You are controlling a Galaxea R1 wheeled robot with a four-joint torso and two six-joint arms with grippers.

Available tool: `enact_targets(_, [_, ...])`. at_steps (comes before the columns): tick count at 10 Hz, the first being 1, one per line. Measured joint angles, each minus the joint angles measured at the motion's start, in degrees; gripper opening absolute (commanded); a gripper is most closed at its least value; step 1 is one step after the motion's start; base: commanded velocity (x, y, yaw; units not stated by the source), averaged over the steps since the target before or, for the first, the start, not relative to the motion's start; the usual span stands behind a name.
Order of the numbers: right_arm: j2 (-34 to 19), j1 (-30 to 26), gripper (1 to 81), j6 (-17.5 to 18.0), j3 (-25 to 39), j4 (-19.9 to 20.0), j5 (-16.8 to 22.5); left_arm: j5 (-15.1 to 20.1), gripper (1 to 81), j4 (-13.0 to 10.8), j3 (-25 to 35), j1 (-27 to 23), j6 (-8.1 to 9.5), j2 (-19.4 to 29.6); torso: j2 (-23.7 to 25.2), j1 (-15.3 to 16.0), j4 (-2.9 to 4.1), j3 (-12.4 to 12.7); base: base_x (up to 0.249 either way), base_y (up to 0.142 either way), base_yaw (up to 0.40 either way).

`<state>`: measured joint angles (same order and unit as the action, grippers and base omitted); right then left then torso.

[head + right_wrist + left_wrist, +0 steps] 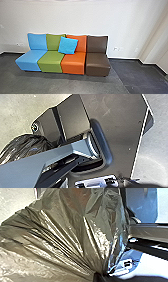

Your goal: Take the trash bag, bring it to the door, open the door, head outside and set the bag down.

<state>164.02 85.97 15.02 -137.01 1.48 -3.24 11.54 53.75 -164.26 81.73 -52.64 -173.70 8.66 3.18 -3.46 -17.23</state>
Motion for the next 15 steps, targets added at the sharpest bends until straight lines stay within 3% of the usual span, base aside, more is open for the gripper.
enact_targets(7, [0.8,1.9,81.1,0.0,-1.9,-0.1,0.4,-1.5,1.0,0.0,0.0,2.0,0.18,-1.0,0.0,-0.2,0.0,13.7,0.0,0.0,0.0])
enact_targets(9, [2.0,2.3,81.1,0.0,-3.6,-0.1,0.6,-1.5,1.0,0.0,0.0,2.3,0.18,-1.0,0.0,-0.3,0.0,14.8,0.0,0.0,0.0])
enact_targets(15, [7.4,2.6,81.1,0.0,-12.5,-0.7,0.8,-1.5,1.0,-0.1,0.0,2.5,0.18,-1.1,0.1,-0.3,0.0,14.8,0.0,0.0,0.0])
